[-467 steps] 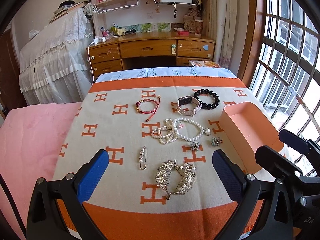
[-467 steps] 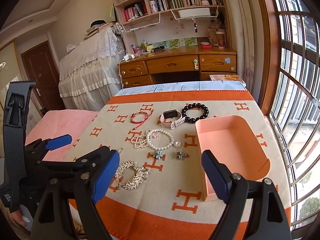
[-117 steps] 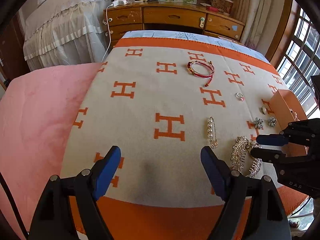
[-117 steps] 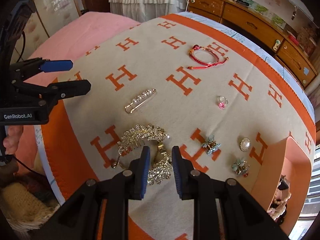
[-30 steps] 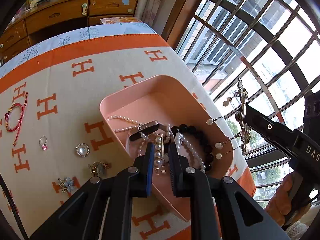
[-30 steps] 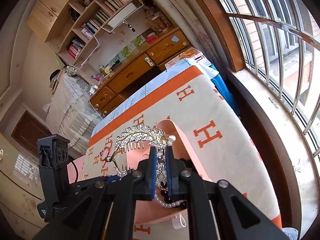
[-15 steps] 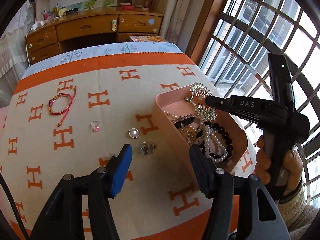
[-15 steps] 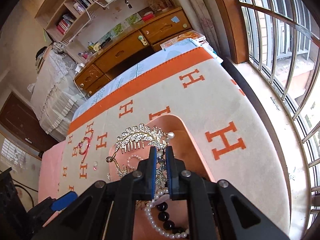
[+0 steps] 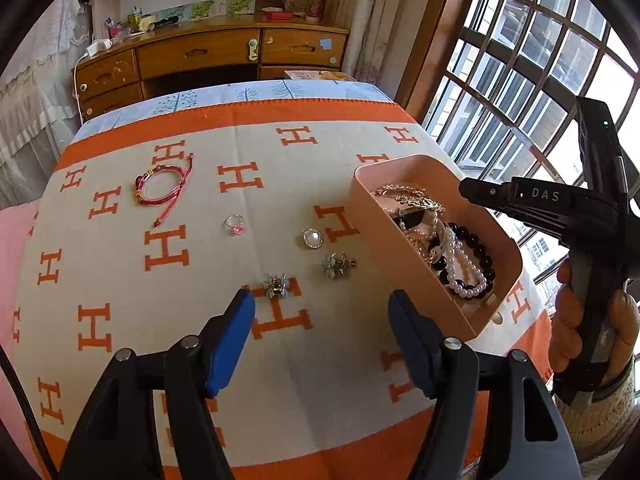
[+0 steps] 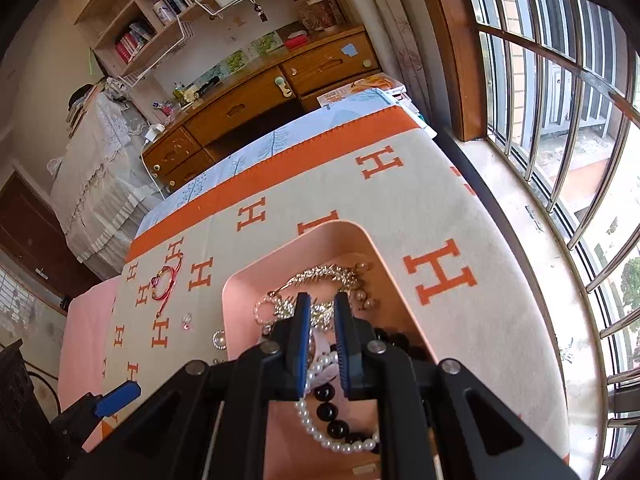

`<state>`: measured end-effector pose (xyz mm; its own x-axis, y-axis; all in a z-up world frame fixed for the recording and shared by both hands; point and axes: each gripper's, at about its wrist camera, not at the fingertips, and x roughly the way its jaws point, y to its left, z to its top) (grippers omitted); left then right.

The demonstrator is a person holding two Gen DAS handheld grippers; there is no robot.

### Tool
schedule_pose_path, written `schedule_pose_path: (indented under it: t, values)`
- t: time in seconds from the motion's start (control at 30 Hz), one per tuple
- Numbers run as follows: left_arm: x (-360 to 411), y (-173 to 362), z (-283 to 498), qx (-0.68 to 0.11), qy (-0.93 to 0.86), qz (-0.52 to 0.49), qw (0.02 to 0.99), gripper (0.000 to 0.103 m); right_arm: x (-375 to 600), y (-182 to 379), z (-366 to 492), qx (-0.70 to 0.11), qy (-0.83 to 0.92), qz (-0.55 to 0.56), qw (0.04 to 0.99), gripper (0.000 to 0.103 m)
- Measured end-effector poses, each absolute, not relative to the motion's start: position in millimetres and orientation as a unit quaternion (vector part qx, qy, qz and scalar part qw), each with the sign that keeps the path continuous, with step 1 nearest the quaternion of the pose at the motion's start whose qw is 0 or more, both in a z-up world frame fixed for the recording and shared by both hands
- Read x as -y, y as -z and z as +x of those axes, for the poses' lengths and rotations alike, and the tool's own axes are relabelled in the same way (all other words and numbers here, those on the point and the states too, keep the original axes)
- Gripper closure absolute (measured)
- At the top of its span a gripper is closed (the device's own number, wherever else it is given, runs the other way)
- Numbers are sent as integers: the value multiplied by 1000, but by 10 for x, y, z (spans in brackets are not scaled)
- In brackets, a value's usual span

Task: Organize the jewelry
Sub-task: 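Drop the brooch pin into the pink box while the right tool drops the hair comb in, then withdraw both open tools from the pink box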

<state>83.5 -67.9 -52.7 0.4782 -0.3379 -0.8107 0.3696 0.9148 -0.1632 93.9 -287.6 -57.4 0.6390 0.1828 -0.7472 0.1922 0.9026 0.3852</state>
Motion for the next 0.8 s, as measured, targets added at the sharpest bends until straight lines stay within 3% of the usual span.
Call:
schedule_pose_path:
  t: [0.43, 0.8]
  values:
    - [222, 576, 409, -467, 173, 16, 867, 33, 2228, 339, 443, -420, -36, 157, 893, 91]
    - [-530, 320, 293, -452, 106, -2, 886, 31, 1723, 53, 351, -412, -69, 110, 902, 91]
